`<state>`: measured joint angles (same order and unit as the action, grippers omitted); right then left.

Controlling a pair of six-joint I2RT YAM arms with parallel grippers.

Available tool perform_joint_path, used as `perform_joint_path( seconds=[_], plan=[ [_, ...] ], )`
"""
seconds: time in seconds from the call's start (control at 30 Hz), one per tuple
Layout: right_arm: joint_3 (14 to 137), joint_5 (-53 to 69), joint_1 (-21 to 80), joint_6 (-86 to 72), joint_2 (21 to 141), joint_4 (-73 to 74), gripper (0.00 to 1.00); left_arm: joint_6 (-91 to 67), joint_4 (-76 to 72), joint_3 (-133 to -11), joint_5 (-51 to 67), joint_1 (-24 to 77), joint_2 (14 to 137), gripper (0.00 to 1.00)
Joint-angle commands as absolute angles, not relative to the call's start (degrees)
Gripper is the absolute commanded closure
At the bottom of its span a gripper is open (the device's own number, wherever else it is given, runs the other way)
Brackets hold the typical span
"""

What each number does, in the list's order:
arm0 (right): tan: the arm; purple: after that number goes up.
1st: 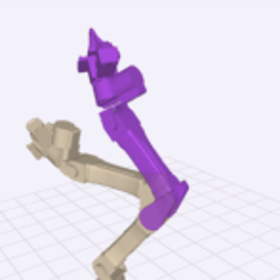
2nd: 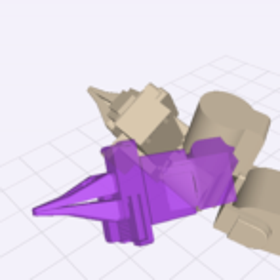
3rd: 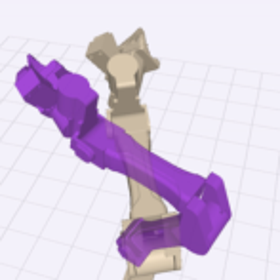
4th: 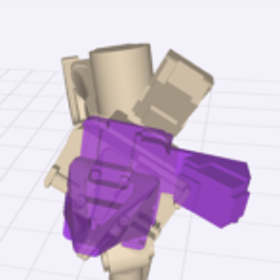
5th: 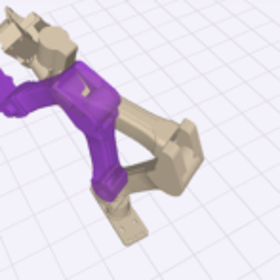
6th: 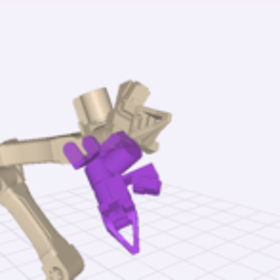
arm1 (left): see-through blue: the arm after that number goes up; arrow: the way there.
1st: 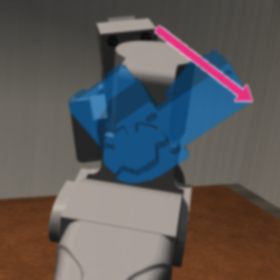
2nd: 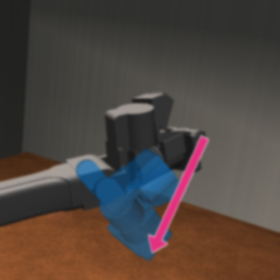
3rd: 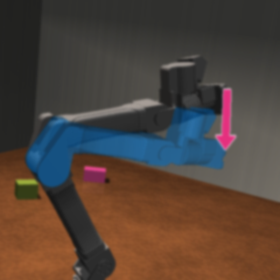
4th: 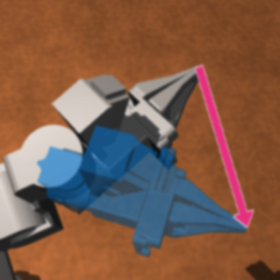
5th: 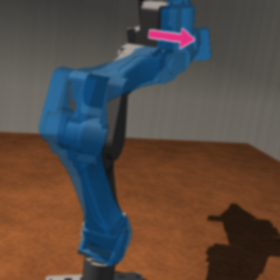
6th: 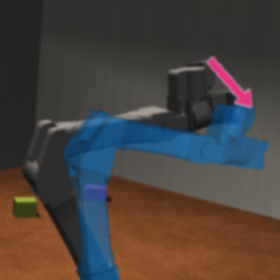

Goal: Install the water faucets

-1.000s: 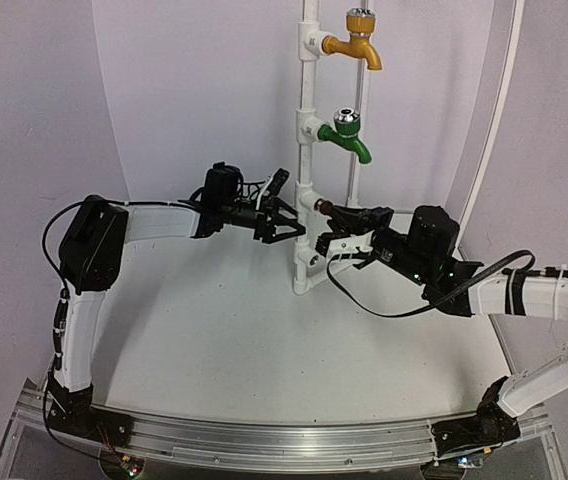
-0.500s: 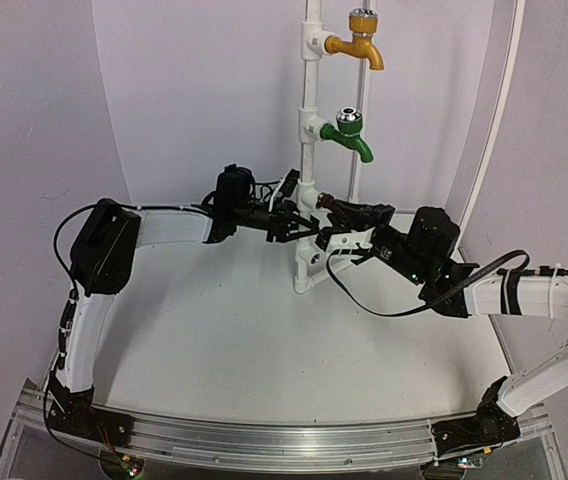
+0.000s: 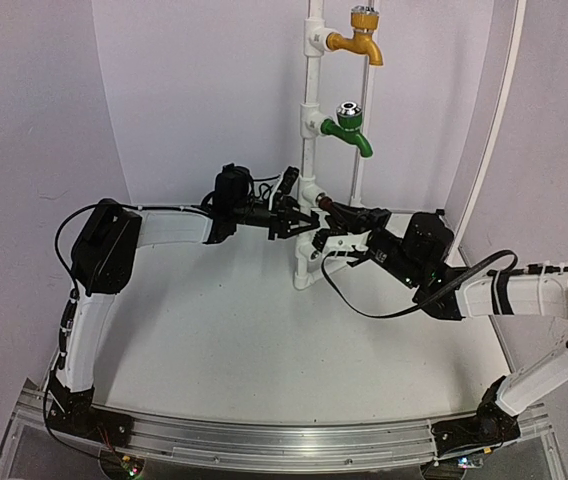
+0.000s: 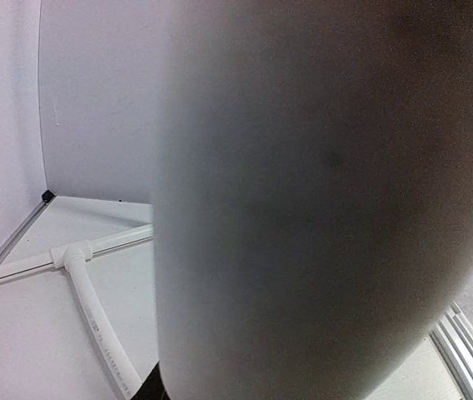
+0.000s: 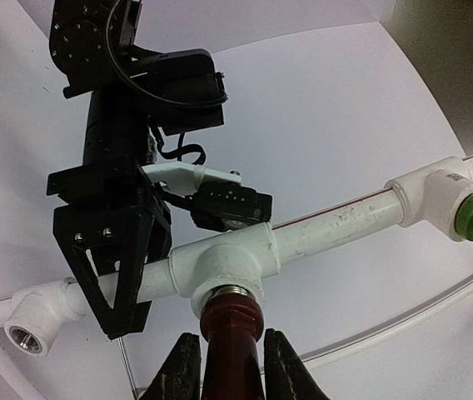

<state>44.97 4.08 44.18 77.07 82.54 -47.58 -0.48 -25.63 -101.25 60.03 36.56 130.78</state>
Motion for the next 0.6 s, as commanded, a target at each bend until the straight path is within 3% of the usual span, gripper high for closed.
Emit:
perform_joint_path(
  seconds=[0.0,0.57],
  plan=[
    [45.90,2.11,44.47,75.94,84.20,-54.60,1.00,-5.05,-23.99,-101.43,59.22,36.84,129.56,0.97],
    [50.51,2.17,43.77,72.31,86.80,-54.51,1.00,-3.47,-23.99,-96.88,58.00,38.89,127.69,1.00]
  ],
)
